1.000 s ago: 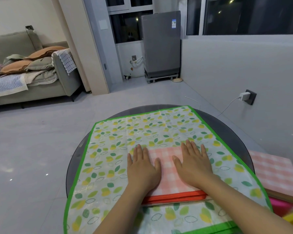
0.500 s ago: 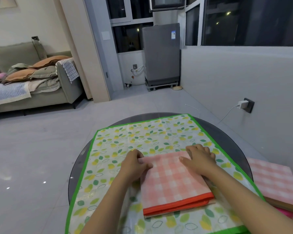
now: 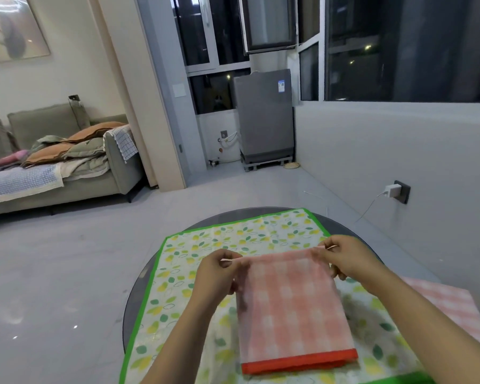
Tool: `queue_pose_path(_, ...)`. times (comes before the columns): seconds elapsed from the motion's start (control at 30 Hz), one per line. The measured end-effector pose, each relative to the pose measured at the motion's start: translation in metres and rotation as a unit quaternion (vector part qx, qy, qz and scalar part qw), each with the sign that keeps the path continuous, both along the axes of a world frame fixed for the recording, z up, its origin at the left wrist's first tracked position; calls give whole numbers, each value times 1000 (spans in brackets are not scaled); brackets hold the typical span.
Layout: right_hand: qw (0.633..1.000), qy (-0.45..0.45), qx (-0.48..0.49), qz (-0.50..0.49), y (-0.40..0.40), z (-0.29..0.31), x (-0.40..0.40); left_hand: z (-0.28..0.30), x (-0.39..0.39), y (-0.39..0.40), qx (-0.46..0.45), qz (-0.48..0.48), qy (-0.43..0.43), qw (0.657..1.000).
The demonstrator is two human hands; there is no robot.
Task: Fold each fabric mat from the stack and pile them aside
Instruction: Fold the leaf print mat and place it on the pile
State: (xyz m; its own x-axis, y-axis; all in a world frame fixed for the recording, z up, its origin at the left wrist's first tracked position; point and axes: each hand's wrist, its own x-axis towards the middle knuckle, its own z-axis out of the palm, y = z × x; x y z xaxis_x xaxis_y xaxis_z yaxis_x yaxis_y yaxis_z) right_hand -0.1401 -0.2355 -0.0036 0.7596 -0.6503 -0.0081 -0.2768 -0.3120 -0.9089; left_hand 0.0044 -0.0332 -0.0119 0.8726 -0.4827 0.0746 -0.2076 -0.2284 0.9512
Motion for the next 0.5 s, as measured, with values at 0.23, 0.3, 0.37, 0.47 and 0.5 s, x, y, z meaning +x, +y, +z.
queue_pose_path(0.23,992,-118,31,-35,-12,32,-53,47,-42,-27,-76,-49,1,996)
queue_pose_path(0.3,989,-139,28,-44,-20,39,-70,57,-51,-42,-88,-69,-4,994)
queue_pose_path(0.37,986,-156,21,-62,-32,45,-86,62,-59,-60,-98,-95,-1,991)
queue_pose_path(0.47,980,-175,12,-89,-56,49,-108,64,-71,-90,-115,-133,8,984)
queue_pose_path(0.5,979,-182,10,-95,-63,49,-116,63,-75,-100,-121,-144,9,982)
